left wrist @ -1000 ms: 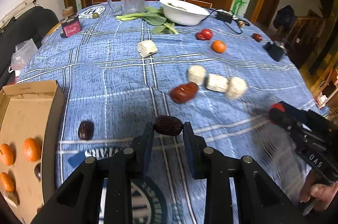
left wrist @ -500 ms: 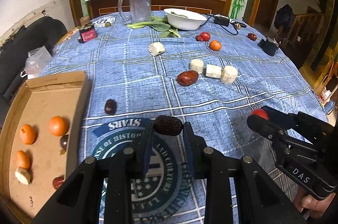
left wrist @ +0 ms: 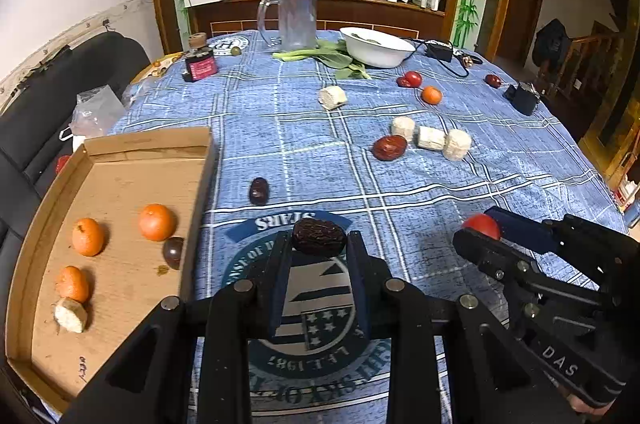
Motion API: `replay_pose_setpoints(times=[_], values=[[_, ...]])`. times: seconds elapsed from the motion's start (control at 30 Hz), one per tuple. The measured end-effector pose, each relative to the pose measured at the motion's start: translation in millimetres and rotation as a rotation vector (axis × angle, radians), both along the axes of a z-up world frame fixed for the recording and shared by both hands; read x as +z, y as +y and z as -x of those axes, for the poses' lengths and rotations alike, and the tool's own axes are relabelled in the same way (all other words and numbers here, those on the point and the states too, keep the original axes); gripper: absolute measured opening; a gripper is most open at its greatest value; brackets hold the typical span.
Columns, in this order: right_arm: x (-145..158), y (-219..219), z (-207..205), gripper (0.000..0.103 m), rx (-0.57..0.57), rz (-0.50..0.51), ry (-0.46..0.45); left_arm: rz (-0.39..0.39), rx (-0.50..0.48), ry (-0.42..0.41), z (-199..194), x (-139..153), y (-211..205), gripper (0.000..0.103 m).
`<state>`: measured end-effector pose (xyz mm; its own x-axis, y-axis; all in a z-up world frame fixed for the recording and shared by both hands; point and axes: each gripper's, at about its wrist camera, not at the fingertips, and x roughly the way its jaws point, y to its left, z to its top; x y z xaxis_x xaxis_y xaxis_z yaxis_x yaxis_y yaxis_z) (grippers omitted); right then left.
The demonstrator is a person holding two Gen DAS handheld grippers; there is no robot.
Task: Organize fruits
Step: 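Carry the dark date and red tomato over the cardboard box with both tools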
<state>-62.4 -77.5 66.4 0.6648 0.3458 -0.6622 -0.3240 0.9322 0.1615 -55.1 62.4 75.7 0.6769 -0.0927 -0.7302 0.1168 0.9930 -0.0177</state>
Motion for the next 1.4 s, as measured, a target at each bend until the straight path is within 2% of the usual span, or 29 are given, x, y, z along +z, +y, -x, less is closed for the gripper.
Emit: replay_pose_setpoints(times=[0.67, 1.2, 1.4], values=[[6.8, 56.0, 0.1, 0.036, 0.108, 0.029, -0.014, 0.011, 0.079, -0.002, 7.8, 1.5, 48.3, 0.027], [9.0, 122.7, -16.7, 0.036, 0.234, 0.018, -0.015, 0.016, 0.194, 0.018, 29.8, -1.3, 123.5, 0.027], [10.6, 150.5, -21.8, 0.036, 0.291, 0.014, -0.012, 0.021, 0.22, 0.043, 37.4, -9.8, 137.9, 0.027]])
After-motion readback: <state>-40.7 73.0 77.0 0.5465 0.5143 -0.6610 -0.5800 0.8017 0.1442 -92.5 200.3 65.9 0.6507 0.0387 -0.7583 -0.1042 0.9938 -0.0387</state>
